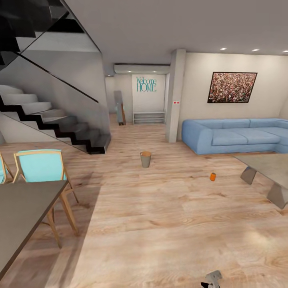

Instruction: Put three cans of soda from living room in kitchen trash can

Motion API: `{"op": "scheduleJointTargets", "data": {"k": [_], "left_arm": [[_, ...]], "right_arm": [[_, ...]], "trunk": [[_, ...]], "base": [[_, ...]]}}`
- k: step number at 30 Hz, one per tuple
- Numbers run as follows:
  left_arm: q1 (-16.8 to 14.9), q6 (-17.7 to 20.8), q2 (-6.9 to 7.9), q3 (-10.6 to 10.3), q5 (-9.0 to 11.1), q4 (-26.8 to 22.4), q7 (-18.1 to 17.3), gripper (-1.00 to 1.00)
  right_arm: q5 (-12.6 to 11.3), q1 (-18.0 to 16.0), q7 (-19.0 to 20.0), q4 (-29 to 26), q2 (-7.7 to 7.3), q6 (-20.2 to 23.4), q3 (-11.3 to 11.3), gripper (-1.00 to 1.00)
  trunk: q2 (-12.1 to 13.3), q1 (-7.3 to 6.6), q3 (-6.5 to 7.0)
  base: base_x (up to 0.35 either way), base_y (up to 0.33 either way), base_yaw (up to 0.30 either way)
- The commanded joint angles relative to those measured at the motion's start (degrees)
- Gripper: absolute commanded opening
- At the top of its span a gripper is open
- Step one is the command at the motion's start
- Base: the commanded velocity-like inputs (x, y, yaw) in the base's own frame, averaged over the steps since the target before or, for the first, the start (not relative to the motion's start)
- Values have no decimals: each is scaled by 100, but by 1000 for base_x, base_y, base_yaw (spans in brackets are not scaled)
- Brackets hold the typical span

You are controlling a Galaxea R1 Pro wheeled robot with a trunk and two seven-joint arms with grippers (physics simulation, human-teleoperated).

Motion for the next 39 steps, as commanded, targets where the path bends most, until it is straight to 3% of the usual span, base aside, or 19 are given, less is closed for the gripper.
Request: {"op": "scheduleJointTargets", "data": {"k": [1,7,39], "left_arm": [[0,-3,0,1,-1,-11,-2,100],[0,-11,0,3,-4,-39,-8,100],[0,-21,8,37,-5,-18,-1,100]], "right_arm": [[3,0,56,-5,0,-3,0,100],[16,0,201,-14,-2,-19,6,100],[23,0,198,-6,-2,-25,0,100]], "trunk": [[0,0,0],[0,0,0],[0,0,0]], "base": [[347,0,0],[347,0,0],[347,0,0]]}}
